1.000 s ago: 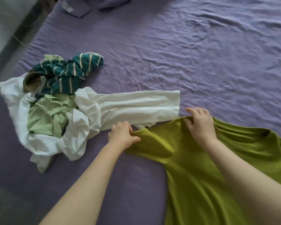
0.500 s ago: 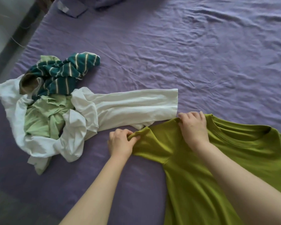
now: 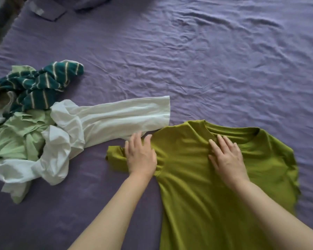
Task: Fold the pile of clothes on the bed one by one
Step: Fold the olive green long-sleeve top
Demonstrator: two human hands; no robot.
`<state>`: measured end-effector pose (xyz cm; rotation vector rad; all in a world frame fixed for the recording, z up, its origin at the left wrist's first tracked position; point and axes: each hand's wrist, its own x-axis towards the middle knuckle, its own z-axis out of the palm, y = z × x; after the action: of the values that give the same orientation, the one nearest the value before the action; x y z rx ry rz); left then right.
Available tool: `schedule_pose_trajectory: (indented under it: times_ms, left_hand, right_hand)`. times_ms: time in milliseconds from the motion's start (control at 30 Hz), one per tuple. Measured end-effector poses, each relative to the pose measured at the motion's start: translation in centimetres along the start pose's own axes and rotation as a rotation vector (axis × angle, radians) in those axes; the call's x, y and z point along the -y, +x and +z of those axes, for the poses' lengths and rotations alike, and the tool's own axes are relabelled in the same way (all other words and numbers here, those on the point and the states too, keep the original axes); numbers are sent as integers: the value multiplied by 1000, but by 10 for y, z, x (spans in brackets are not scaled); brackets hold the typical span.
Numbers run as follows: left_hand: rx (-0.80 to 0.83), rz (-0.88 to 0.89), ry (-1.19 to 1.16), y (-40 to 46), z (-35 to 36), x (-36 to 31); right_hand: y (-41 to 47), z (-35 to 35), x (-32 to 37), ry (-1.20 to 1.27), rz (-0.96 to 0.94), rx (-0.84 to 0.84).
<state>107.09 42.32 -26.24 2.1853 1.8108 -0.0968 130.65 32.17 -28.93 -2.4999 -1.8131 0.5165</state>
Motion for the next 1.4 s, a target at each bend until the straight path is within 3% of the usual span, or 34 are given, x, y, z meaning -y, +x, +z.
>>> schedule_pose_trajectory:
  times_ms: [200,367,533,667,833,1000,1100,1233,1400]
  left_hand:
    - [326,597,119,-38,45,-106]
    - [391,717,174,-58,68,-175]
    - [396,781,15,-64,78,-229]
    - [448,527,-331,-71,77,-274]
    - [667,-95,-763,-72,74,-316]
    - [687,-231,-734,-68,71,-315]
    - [732,-395,-970,-65,69,-306]
    - [812,-569,-1227,-69,67,-301]
    - [811,-523,-1273,-71,64,-297]
  right_hand:
    - [-44,-2,-80,-79,140,69]
    - [-68,-15,-126,-49,209,85]
    - [-94,-30,-163,218,317,-164]
    - [-102,-33,-182,647,596,-189]
    - [-106,-33,-169,953,510,-165]
    - [-120,-31,-157,1245,526,-177]
    - [-121,-29,-163,1232,625,-228]
    - [-110,-27,-169,949,556,-164]
    - [-102,-32,-165,844,472,-171]
